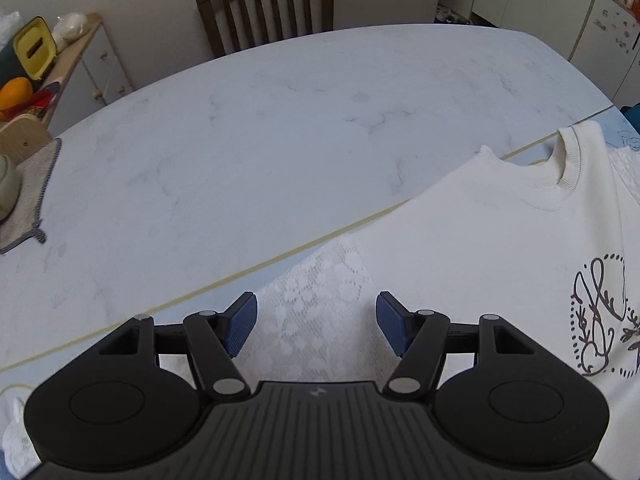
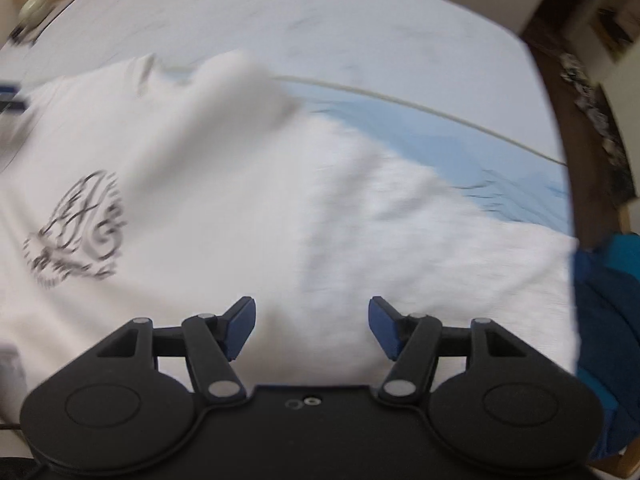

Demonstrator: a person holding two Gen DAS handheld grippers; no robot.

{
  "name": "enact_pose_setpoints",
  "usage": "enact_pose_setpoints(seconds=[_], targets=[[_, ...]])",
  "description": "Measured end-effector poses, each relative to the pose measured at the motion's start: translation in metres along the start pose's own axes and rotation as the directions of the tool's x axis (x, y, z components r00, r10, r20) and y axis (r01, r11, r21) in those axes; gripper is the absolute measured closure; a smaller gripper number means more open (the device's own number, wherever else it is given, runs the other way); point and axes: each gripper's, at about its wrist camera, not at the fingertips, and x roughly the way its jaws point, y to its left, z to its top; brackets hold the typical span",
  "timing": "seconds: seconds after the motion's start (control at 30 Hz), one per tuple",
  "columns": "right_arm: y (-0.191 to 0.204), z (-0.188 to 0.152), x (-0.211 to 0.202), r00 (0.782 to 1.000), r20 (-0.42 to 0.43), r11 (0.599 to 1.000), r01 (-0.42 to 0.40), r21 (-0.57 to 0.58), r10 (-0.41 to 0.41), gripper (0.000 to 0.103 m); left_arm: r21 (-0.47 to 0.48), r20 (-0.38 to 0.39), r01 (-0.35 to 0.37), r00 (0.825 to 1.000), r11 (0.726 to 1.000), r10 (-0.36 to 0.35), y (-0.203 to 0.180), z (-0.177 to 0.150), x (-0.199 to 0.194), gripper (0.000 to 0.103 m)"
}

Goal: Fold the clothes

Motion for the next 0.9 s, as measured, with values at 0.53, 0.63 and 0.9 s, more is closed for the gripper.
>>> enact_pose_setpoints(seconds=[0.53, 0.63, 0.9], targets=[[0.020, -0.011, 0.026, 0.996, -0.089, 0.991, 0.007, 0.134, 0.005, 0.000, 0.100, -0.096, 0.117, 0.990, 0.988, -0.108, -0.007, 0.023, 0.037, 0.078], [0.024, -0.012, 0.032, 0.995, -0.103, 0.991, 0.023, 0.135, -0.009, 0.000, 0.139, -0.085, 0.098, 0.993, 0.985, -0.087, -0.014, 0.019, 0.036, 0.086], [0.055, -0.005, 0.040, 0.995, -0.101, 0.998, -0.006, 0.056, 0.011, 0.000, 0.146, -0.082, 0.024, 0.997, 0.989, -0.012, -0.003, 0.001, 0.031, 0.089]])
